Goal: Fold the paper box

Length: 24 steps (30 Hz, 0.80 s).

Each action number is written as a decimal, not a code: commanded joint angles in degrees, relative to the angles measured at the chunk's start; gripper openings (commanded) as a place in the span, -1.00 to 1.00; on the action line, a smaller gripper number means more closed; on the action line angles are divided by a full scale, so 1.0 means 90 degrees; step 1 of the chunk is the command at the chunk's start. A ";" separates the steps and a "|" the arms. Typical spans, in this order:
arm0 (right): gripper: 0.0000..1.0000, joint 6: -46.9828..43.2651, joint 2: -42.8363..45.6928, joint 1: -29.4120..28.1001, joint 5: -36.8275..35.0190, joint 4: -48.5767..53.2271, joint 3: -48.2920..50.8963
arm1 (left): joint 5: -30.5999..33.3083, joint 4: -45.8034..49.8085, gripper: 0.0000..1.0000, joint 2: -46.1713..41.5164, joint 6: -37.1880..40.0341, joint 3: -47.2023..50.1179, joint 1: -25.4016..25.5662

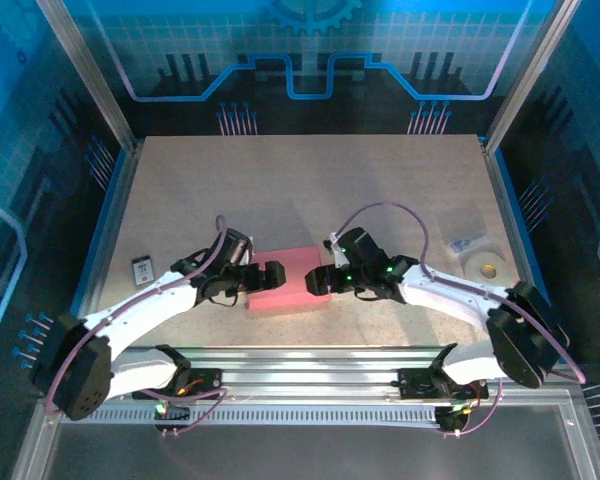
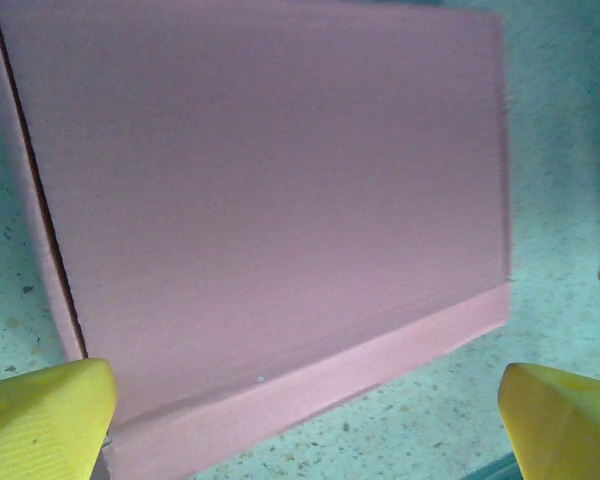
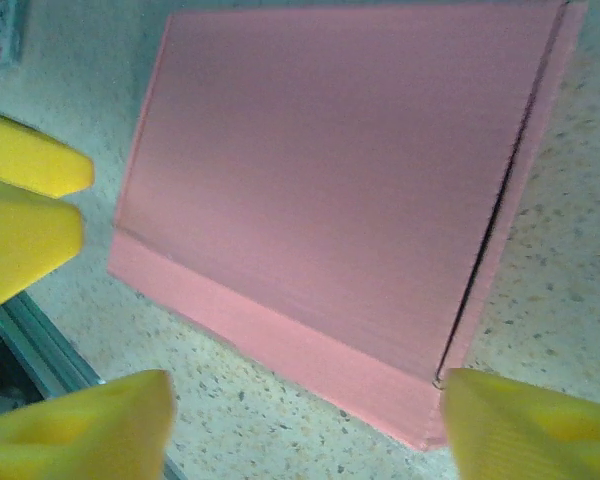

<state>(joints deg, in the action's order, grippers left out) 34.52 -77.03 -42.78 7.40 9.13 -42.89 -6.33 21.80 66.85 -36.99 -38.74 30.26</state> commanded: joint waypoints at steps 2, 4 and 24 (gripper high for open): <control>1.00 0.0093 0.0333 0.0019 -0.0847 0.0829 -0.0343 | 0.0190 0.0621 0.99 -0.0693 0.0205 -0.0137 -0.0002; 1.00 0.0144 0.0436 0.0018 -0.1246 0.1170 -0.0519 | 0.0381 0.0624 0.99 -0.0980 0.0036 0.0006 -0.0003; 1.00 0.0052 -0.0319 0.0166 0.0083 0.0105 -0.0078 | 0.0042 -0.0005 0.99 -0.0602 -0.0481 0.0916 -0.0341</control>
<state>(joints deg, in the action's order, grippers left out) 33.50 -78.06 -41.82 5.26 11.64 -43.86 -3.05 23.73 60.23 -40.38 -30.26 27.68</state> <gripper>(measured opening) 0.999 0.994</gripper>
